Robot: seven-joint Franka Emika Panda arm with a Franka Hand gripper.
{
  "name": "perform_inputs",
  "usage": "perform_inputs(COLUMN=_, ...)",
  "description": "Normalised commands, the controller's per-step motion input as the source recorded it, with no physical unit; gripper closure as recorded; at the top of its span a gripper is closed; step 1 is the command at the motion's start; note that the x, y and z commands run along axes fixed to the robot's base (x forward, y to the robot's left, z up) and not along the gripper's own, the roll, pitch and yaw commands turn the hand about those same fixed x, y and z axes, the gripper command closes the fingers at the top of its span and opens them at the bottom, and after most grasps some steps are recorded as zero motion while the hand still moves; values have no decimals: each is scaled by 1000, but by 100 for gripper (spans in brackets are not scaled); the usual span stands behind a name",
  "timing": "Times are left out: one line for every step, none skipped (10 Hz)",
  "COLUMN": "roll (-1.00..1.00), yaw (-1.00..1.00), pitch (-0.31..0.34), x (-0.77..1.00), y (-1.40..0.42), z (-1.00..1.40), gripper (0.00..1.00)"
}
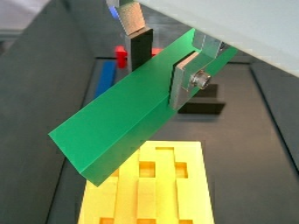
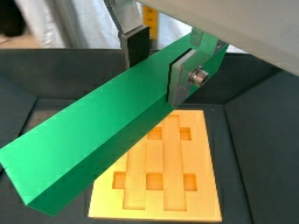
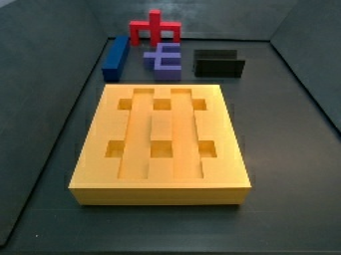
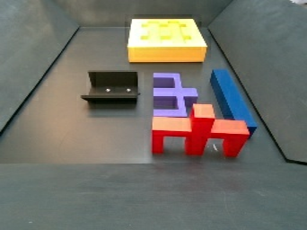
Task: Pick up the green object. Move up. Move to above the board. Insert the green object.
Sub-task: Move to above the board, then insert the green object.
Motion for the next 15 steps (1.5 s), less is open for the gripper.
perform_inputs(roll=27, yaw=1000, pitch=89, x=42, y=-33, z=27, gripper=100)
perform_inputs(roll=31, yaw=1000, pitch=102, x=43, y=-32, z=27, gripper=100)
perform_inputs(roll=35, yaw=1000, pitch=113, x=44, y=-29, z=27, gripper=100)
perform_inputs(roll=41, yaw=1000, pitch=133, x=47, y=-29, z=28, gripper=100)
perform_inputs(roll=45, yaw=1000, pitch=145, x=48, y=-29, z=28, gripper=100)
perform_inputs(roll=56, yaw=1000, pitch=178, x=54, y=-30, z=29, gripper=100)
perform_inputs(roll=68, yaw=1000, pitch=209, x=59, y=-30, z=27, gripper=100)
perform_inputs(roll=72, yaw=741, pitch=215, x=68, y=-32, z=29, gripper=100)
perform_inputs(roll=70, yaw=500, pitch=203, x=74, y=-33, z=33, gripper=100)
perform_inputs(roll=67, yaw=295, pitch=187, x=79, y=-34, z=35, gripper=100)
perform_inputs(roll=91, yaw=0, pitch=-50, x=0, y=-80, z=-1000, gripper=100)
perform_inputs(roll=66, yaw=137, pitch=-50, x=0, y=-137, z=-1000, gripper=100)
perform_inputs(roll=87, yaw=166, pitch=-44, x=0, y=-123, z=-1000, gripper=100)
perform_inputs(roll=94, yaw=171, pitch=-47, x=0, y=-126, z=-1000, gripper=100)
perform_inputs(roll=40, yaw=83, pitch=-23, x=-23, y=-146, z=-1000, gripper=100)
